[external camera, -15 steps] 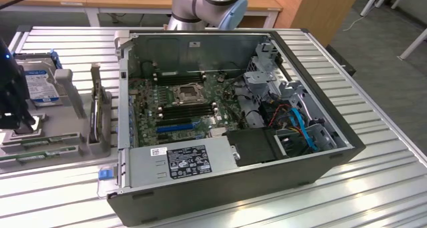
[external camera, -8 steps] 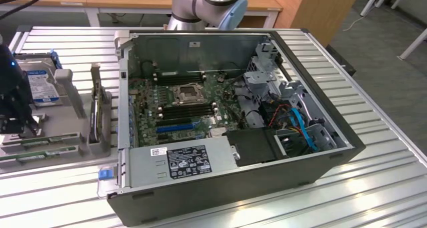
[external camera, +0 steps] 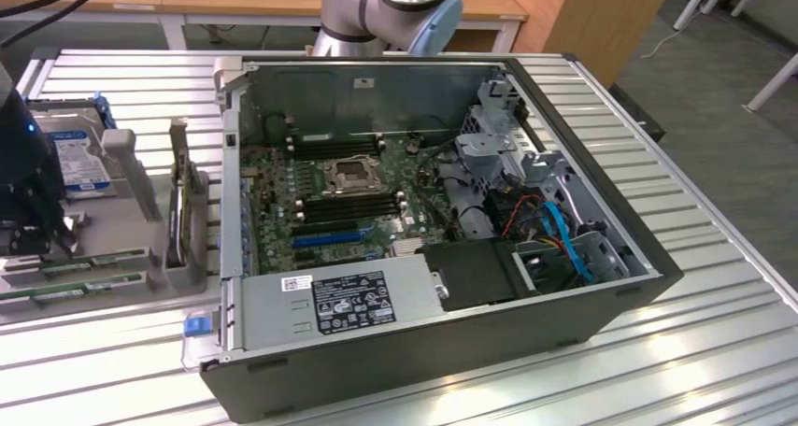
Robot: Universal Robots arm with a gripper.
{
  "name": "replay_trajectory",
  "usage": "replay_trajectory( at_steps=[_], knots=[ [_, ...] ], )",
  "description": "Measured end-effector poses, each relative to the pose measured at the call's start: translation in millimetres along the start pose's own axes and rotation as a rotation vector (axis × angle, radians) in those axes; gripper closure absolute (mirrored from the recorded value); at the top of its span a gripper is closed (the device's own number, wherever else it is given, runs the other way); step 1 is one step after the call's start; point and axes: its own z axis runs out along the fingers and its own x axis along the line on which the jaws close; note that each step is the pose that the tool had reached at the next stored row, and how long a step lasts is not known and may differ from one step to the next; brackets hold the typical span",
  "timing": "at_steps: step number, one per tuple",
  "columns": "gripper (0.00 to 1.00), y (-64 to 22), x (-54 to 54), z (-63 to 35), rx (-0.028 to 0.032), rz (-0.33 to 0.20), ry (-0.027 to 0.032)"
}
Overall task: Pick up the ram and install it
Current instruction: 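Pick up the ram and move it above insertion slot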
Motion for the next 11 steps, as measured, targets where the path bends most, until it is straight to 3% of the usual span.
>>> replay_trajectory(
  at_steps=[11],
  knots=[
    [0.76,-0.6,0.1,19.9,-0.0001,0.000,0.0001]
  ],
)
